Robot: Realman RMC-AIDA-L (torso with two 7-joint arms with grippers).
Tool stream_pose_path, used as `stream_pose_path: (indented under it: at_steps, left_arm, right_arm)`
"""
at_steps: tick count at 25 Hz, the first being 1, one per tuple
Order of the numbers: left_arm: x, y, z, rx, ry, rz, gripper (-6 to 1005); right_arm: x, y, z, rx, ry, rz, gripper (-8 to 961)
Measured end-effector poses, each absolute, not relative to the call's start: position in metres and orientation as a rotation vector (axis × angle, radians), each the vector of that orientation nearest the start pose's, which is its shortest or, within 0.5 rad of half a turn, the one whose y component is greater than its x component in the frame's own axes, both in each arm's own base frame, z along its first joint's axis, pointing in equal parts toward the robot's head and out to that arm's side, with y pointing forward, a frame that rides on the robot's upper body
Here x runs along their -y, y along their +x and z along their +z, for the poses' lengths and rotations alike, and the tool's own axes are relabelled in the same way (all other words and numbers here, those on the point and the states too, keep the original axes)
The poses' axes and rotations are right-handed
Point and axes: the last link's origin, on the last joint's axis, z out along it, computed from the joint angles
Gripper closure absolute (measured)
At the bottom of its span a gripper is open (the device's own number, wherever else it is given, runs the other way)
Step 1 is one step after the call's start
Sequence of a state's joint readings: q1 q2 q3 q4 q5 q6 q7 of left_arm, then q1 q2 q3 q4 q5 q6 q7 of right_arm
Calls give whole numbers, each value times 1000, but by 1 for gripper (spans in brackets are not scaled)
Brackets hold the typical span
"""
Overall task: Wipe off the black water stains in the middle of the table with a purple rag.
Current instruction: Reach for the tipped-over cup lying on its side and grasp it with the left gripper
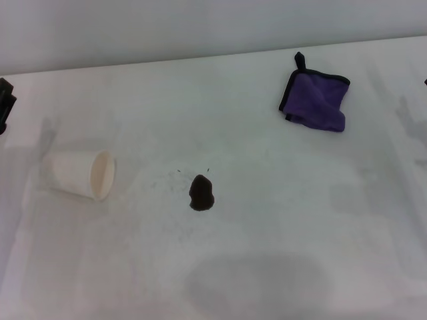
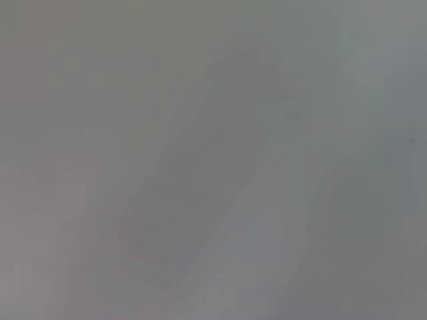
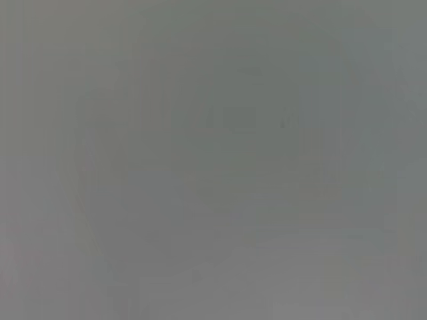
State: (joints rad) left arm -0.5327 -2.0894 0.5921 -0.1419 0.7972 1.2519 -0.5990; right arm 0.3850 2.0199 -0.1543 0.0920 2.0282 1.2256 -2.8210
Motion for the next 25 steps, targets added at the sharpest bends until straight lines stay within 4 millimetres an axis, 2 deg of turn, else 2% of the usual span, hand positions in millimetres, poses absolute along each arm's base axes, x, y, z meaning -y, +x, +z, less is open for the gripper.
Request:
stream_pose_path:
  at_steps: [11, 16, 21, 25]
  left_arm:
    - [-329, -328, -22, 885, -1516, -964, 124]
    - [-340, -321, -16, 839, -1525, -974, 124]
    - [-377, -301, -4, 820, -1622, -1005, 123]
    - [-414, -286, 14, 958, -1779, -992, 123]
  right_arm:
    - [-298, 393, 26, -771, -1364, 670, 83]
    - [-298, 394, 25, -783, -1364, 666, 82]
    - [-301, 394, 25, -786, -1367, 662, 82]
    - [-304, 391, 26, -779, -1370, 669, 82]
